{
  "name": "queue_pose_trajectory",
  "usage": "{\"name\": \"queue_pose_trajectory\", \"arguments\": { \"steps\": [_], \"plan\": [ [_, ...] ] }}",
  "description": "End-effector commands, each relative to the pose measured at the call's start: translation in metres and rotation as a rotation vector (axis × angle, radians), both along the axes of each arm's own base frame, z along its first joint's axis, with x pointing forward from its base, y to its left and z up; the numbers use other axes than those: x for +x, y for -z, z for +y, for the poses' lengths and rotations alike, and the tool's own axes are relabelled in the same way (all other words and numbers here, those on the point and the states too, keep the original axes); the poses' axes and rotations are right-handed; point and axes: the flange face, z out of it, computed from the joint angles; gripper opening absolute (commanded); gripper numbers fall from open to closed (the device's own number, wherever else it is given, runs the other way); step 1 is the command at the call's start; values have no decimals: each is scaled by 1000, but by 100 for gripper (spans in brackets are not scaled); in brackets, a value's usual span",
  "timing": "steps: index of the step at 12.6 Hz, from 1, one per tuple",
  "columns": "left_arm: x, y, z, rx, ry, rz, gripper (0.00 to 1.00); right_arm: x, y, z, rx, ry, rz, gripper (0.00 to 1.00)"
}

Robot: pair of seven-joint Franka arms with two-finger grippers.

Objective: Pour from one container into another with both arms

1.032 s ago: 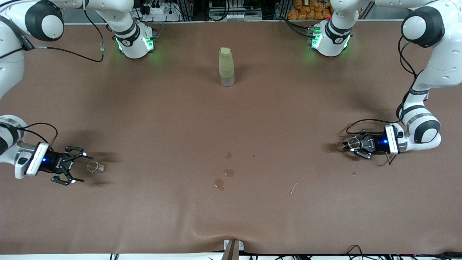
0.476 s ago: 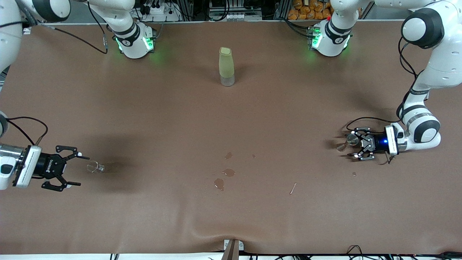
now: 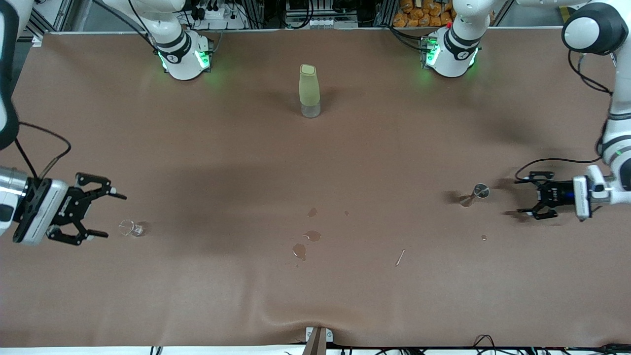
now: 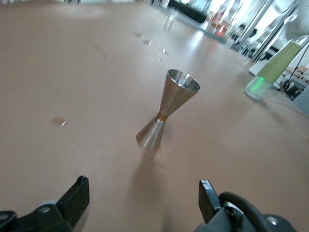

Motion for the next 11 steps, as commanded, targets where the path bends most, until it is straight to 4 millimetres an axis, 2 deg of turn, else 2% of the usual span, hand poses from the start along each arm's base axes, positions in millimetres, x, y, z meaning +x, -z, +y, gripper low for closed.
{"name": "queue_pose_trajectory", "arguments": {
  "steps": [1, 2, 3, 5, 6, 7, 11],
  "plan": [
    [18, -53, -1, 133, -18, 128, 100, -39, -30, 21, -102, 84, 52, 100],
    [23, -78, -5, 169, -40, 158, 100, -51, -41, 22, -142, 134, 68, 100],
    [31, -108, -20, 200, -47, 194, 100, -59, -44, 29, -169, 189, 96, 100],
    [45, -179, -48, 335, -105, 276, 100, -75, -52, 26, -196, 291, 163, 100],
    [53, -215, -73, 418, -149, 322, 100, -82, -57, 19, -236, 362, 207, 100],
    [60, -240, -98, 480, -189, 360, 100, -90, -65, 15, -271, 454, 245, 100],
    [72, -299, -199, 605, -299, 460, 100, -116, -87, -2, -400, 796, 385, 100]
  ]
}}
